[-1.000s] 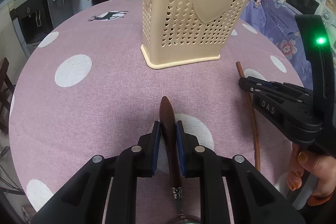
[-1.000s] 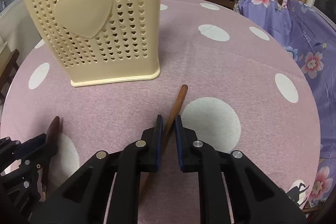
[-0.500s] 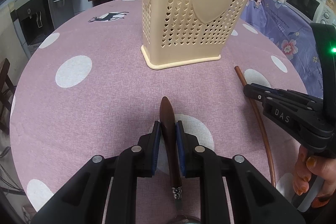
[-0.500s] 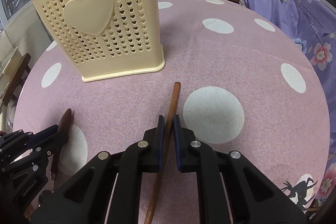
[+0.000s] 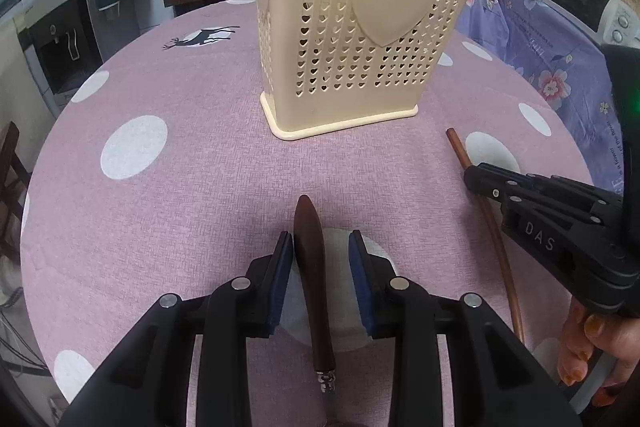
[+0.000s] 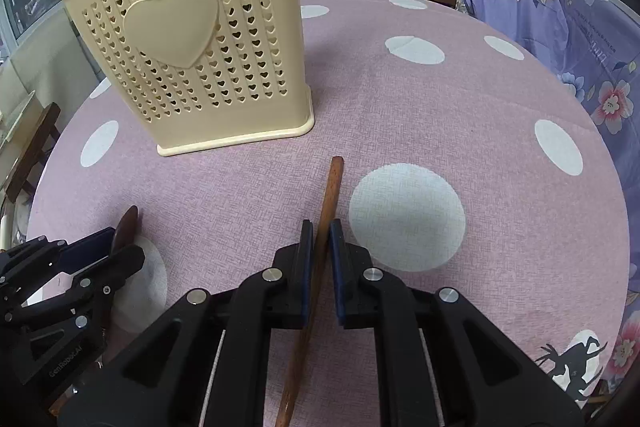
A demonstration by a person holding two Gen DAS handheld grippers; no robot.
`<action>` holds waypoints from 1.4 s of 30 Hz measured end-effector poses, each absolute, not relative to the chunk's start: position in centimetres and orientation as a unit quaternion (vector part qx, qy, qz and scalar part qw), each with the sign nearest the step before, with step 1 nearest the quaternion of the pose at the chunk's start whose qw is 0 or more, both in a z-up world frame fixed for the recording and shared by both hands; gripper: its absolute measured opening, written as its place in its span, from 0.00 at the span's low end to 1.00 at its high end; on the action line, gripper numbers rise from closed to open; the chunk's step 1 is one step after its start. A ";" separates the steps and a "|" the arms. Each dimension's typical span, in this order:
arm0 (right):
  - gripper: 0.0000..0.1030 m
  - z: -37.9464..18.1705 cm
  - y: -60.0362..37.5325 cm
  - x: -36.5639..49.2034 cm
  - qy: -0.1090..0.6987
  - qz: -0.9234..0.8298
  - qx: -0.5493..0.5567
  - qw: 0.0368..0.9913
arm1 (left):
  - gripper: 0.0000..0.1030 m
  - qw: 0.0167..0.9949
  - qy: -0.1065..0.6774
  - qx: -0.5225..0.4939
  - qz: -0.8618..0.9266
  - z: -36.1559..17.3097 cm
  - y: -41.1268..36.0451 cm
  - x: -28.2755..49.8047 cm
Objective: Organize utensils
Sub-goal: 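Grasp a wooden spoon with the left tool while the right tool grasps a wooden chopstick, then hold the wooden spoon and chopstick closed in both tools on the table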
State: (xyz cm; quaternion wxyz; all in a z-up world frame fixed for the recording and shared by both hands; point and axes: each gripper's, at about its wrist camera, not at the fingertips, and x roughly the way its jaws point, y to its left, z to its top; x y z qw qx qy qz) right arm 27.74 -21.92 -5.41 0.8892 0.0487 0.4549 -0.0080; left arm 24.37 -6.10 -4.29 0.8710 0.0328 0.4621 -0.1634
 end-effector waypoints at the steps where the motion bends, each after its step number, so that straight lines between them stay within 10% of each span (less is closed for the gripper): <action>1: 0.10 -5.4 -21.9 27.7 0.455 -0.008 0.048 0.889 | 0.27 0.871 0.462 0.031 -0.163 -4.3 -6.1 24.4; 42: 0.10 -5.4 -21.9 27.7 0.449 -0.011 0.051 0.892 | 0.16 0.875 0.458 0.027 -0.156 -4.4 -5.7 24.6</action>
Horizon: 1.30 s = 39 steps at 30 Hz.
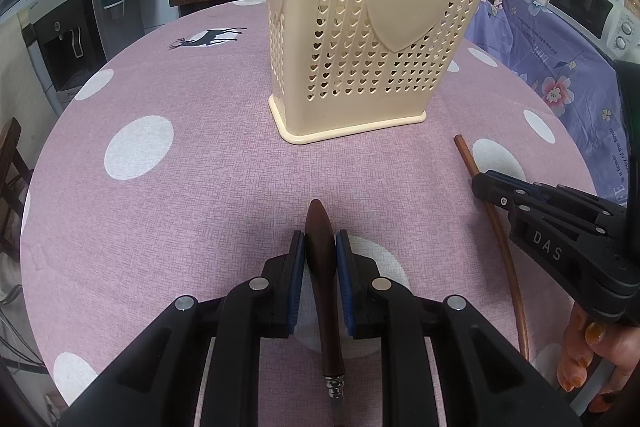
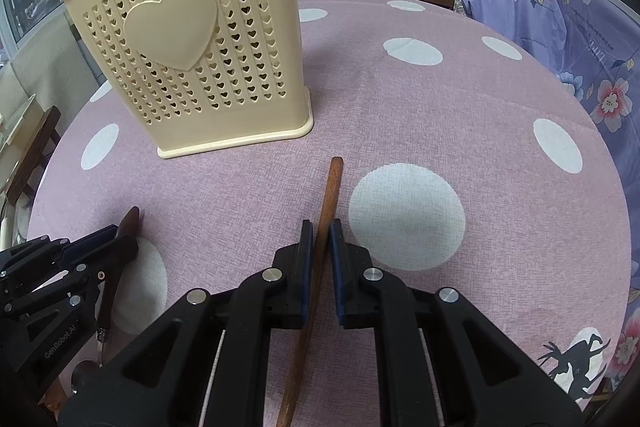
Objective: Organize utensils
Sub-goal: 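Hold the wooden spoon and chopstick closed in both tools on the table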
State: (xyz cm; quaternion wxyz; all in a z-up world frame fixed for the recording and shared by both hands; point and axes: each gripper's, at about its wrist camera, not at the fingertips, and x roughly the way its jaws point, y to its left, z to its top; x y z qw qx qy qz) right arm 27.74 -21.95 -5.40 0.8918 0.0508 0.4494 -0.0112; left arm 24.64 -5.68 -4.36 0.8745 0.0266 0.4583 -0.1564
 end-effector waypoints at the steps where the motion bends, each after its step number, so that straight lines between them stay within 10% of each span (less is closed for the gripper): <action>1: 0.10 -5.4 -21.9 27.8 0.449 -0.012 0.050 0.892 | 0.16 0.875 0.458 0.027 -0.156 -4.4 -5.7 24.6; 39: 0.10 -5.4 -22.4 27.4 0.448 -0.006 0.074 0.891 | 0.16 0.875 0.455 0.009 -0.164 -3.7 -5.3 24.6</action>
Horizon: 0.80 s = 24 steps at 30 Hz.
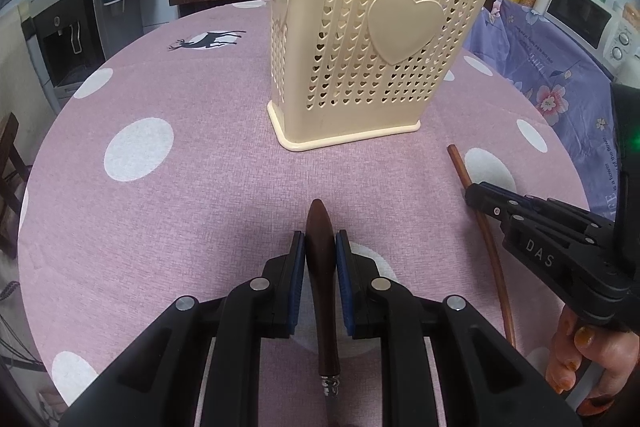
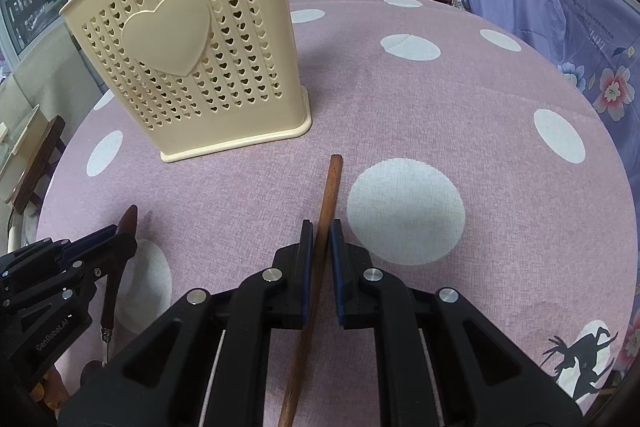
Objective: Organize utensils
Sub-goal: 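Hold the wooden spoon and chopstick closed in both tools on the table, then lift the wooden spoon with the left tool while the right tool lifts the chopstick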
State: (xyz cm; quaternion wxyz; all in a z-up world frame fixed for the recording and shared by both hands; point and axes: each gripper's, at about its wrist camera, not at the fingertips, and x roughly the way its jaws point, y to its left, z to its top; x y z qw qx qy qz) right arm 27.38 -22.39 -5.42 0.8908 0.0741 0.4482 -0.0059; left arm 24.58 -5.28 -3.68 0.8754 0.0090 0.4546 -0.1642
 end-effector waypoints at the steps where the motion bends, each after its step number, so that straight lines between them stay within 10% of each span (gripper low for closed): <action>1: 0.09 -5.4 -22.4 27.3 0.448 -0.006 0.075 0.891 | 0.16 0.876 0.453 0.009 -0.164 -3.5 -5.3 24.5; 24: 0.11 -0.4 -22.9 23.7 0.381 0.013 0.087 0.920 | 0.16 0.900 0.393 -0.016 -0.191 1.7 -4.3 21.6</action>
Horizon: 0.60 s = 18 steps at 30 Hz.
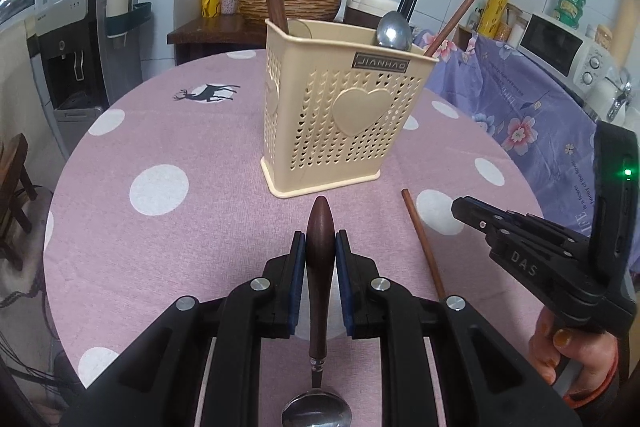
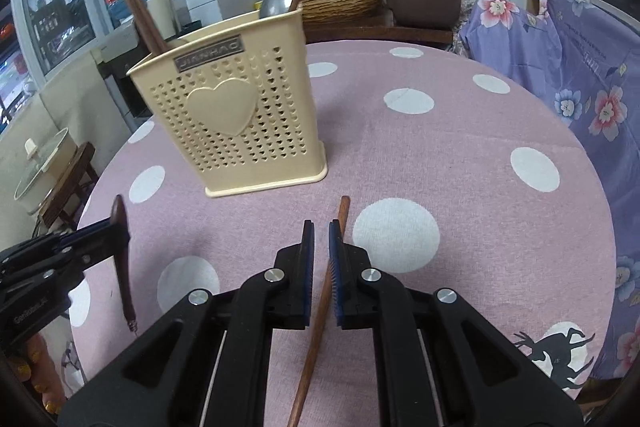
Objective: Organize utensils
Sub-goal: 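Lift the wooden spoon with the left tool while the right tool lifts the chopstick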
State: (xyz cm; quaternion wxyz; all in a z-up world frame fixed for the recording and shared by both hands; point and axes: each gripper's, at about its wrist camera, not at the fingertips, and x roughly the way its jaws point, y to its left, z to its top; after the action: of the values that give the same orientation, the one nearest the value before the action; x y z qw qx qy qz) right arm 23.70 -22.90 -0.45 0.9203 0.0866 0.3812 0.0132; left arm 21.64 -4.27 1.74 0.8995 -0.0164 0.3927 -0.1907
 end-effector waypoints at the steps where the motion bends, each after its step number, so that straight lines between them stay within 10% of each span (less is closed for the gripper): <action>1: 0.24 -0.6 -22.9 23.9 0.385 0.011 0.086 0.919 | 0.16 0.900 0.391 -0.015 -0.191 1.8 -4.3 21.6; 2: 0.54 -0.8 -23.0 24.1 0.388 0.010 0.086 0.918 | 0.16 0.901 0.390 -0.014 -0.191 1.9 -4.3 21.5; 4: 0.69 -1.0 -23.1 24.3 0.383 0.004 0.088 0.920 | 0.16 0.901 0.389 -0.013 -0.190 1.9 -4.4 21.4; 18: 0.28 -5.2 -21.2 28.5 0.456 -0.024 0.025 0.889 | 0.16 0.904 0.383 -0.011 -0.191 2.2 -4.5 21.3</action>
State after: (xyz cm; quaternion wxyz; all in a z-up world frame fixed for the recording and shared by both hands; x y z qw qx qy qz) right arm 28.51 -21.19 -5.17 0.8891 0.0254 0.4564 -0.0245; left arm 21.30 -4.45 2.22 0.9036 -0.0114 0.3833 -0.1911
